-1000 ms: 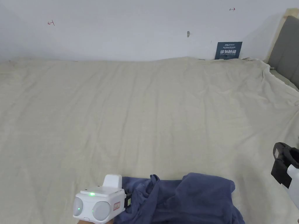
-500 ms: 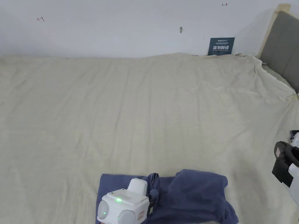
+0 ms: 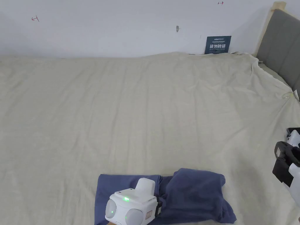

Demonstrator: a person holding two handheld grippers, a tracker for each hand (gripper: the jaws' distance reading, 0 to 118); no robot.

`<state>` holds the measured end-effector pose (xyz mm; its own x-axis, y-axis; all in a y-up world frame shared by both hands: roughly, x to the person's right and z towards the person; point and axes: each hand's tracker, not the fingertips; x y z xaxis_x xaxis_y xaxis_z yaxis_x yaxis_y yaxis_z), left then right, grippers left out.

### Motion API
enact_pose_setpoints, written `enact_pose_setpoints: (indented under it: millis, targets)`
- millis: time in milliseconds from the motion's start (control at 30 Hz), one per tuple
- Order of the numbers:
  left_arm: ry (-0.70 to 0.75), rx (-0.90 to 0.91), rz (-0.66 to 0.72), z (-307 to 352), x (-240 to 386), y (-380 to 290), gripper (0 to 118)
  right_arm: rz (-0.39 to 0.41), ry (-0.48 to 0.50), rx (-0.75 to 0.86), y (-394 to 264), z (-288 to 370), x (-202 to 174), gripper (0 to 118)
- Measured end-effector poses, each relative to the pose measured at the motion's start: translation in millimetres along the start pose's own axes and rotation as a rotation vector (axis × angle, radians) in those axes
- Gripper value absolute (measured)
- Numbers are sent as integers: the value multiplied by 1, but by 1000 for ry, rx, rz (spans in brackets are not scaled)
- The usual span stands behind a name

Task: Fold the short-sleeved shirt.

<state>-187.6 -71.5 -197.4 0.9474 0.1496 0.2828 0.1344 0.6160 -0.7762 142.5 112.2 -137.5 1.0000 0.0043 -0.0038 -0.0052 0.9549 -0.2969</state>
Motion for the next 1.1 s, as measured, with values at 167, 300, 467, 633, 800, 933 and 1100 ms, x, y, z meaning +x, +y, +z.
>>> enact_pose_setpoints:
  millis: [167, 300, 467, 633, 800, 933, 1100]
  targets:
    - [-96, 110, 125, 42, -19, 19, 0, 6, 10, 13, 5, 1, -3, 0]
    - [-172, 166, 181, 82, -51, 37, 0, 14, 20, 20, 10, 0, -8, 0]
    - [-225, 165, 277, 118, -107, 48, 0, 24, 34, 24, 15, 0, -17, 0]
    - [-220, 87, 366, 123, -161, 42, 25, 29, 44, 20, 14, -4, -23, 0]
    - [-249, -3, 496, 102, -201, 19, 90, 36, 53, 4, 12, -8, -30, 0]
    - [-243, -38, 523, 79, -215, 1, 90, 40, 56, -8, 10, -12, -33, 0]
    - [-174, -121, 497, 51, -216, -14, 90, 50, 51, -21, 9, -15, -34, 0]
